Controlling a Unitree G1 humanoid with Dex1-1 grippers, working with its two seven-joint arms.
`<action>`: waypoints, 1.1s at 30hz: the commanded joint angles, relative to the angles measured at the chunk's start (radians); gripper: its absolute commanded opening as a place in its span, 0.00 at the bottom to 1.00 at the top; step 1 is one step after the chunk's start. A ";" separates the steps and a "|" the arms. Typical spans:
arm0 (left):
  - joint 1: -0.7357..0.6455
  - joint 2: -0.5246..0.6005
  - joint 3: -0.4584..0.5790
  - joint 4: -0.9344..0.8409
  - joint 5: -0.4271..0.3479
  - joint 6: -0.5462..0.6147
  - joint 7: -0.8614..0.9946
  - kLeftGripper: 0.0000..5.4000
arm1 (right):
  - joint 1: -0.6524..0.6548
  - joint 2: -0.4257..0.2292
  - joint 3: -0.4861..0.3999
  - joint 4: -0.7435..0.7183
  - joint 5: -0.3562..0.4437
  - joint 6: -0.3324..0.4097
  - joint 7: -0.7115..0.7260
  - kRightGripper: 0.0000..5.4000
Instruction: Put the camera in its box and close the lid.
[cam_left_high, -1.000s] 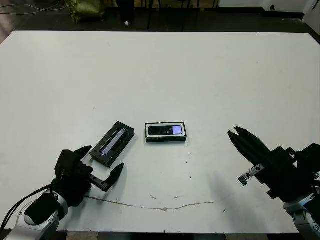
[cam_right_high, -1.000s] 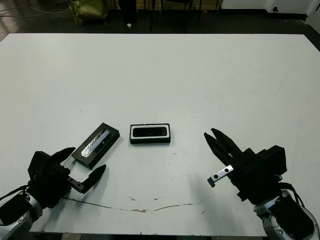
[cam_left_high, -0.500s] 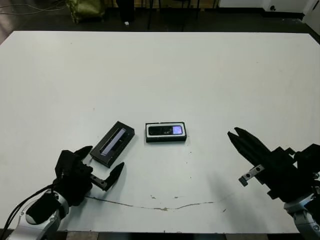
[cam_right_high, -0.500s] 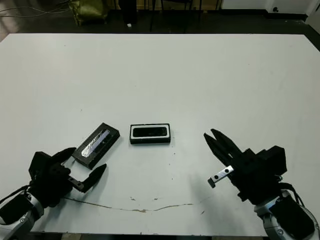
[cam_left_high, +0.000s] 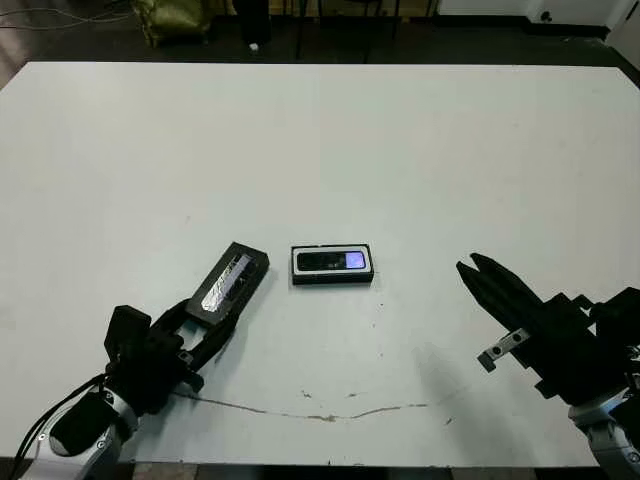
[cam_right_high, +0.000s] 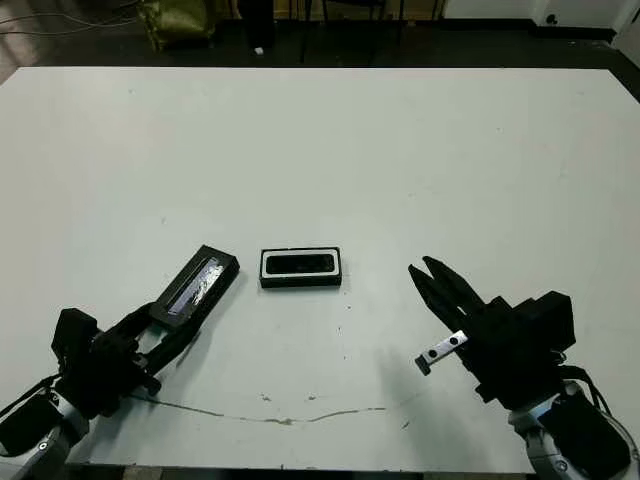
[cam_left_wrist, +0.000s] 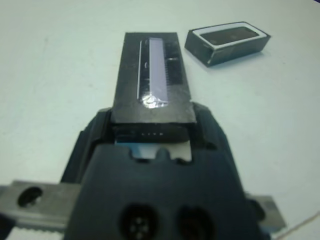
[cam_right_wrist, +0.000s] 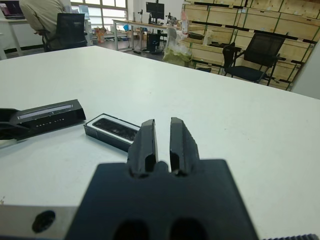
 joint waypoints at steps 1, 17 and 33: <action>0.016 0.020 -0.004 0.005 0.013 0.011 -0.009 0.38 | 0.011 -0.010 -0.004 0.013 0.002 0.005 0.008 0.00; -0.085 0.083 0.109 -0.072 -0.098 0.031 -0.076 0.38 | 0.011 -0.001 0.010 0.013 -0.014 -0.005 -0.003 0.00; -0.483 0.301 0.069 0.078 -0.139 0.144 -0.295 0.38 | 0.022 -0.004 0.016 0.000 -0.028 0.005 -0.016 0.00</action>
